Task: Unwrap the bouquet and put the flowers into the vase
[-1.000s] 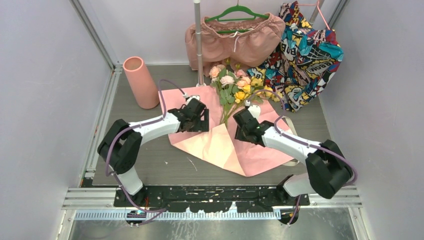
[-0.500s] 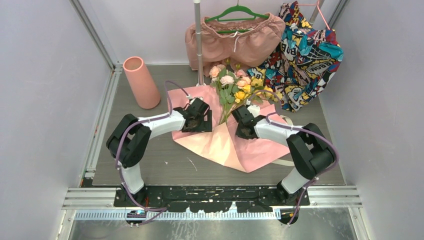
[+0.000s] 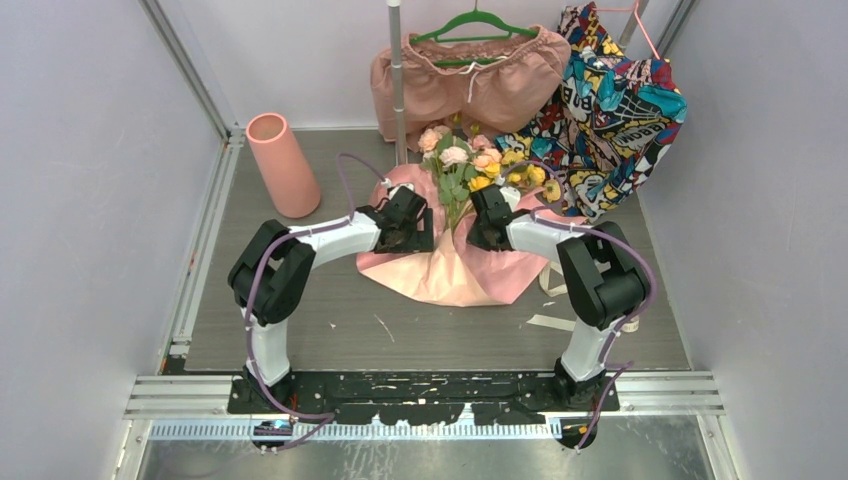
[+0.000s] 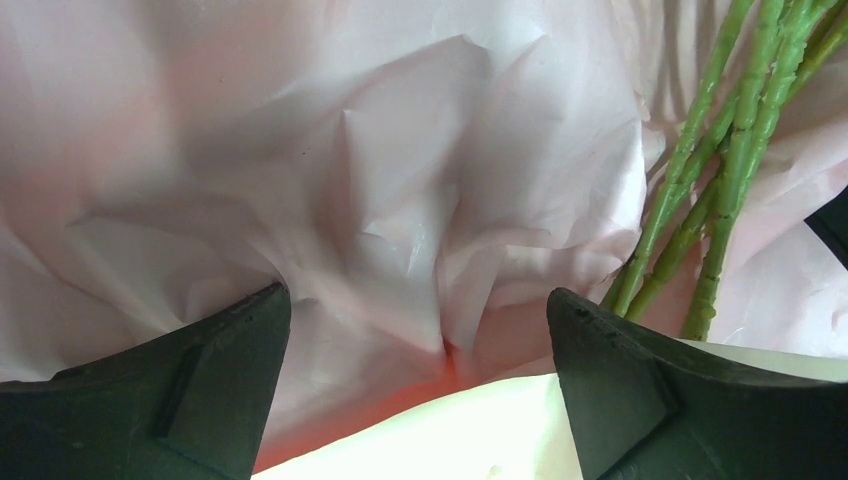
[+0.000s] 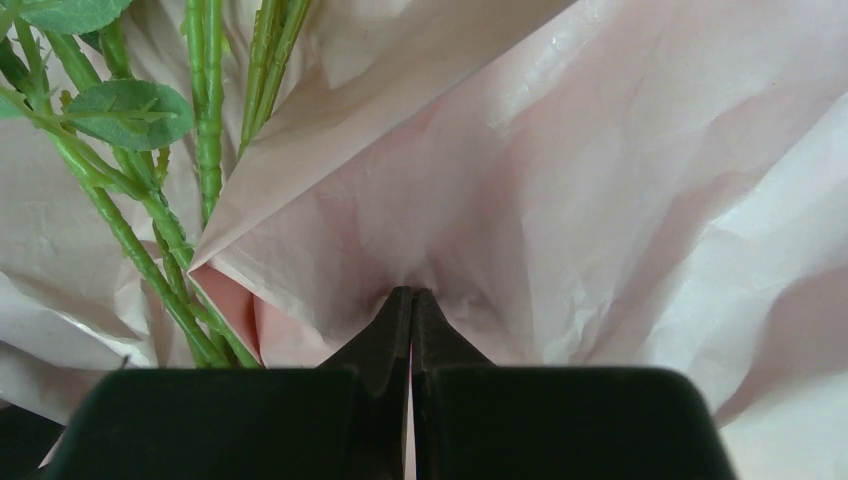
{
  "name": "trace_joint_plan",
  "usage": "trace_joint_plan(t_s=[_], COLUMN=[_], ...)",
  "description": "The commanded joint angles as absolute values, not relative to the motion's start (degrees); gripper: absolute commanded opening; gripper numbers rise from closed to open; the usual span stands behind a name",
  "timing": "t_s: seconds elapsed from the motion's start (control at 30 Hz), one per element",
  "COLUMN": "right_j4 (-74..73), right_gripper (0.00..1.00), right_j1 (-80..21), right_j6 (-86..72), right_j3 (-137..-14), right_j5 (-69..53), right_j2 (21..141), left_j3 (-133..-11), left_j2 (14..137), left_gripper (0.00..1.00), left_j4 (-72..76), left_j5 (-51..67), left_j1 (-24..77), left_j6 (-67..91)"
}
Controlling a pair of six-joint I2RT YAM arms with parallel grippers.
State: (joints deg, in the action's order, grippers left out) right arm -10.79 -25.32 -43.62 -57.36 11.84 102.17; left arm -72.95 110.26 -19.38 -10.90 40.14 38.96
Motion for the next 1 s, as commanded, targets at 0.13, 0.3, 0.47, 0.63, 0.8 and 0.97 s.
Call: trace_joint_plan(t_s=[0.13,0.3,0.47,0.63,0.8,0.97], right_j4=[-20.3,-23.6,-24.4,-22.9,-22.2,-22.9], right_gripper=[0.01,0.01,0.01,0.01,0.01,0.01], right_j1=[-26.0,-30.3,-35.0,-38.7,-41.8,-50.3], right_j6=[-40.0,-41.0,-43.5,-46.4,-47.6,-50.2], right_j3=[-53.7,-50.8,-49.2,-47.0,-46.2,-47.3], right_j5=[13.0,15.8,16.1,17.5,17.5,19.5], right_j2=[95.7,84.2,79.2,79.7,79.4,77.2], left_j3=[-67.8,-63.3,-62.0,-61.7,-61.1,-61.6], left_j2=[104.8,96.8,90.5,86.4,83.4,84.8], left_gripper=[1.00,1.00,1.00,1.00,1.00,1.00], left_j4=[-19.4,-20.0,-21.2,-22.6,-23.5,-23.6], left_j5=[-9.7,-9.8,-9.2,-10.1,-12.6,-12.7], left_j1=[40.0,40.0,40.1,40.1,40.0,39.3], left_j6=[39.7,40.1,40.5,40.1,39.0,38.8])
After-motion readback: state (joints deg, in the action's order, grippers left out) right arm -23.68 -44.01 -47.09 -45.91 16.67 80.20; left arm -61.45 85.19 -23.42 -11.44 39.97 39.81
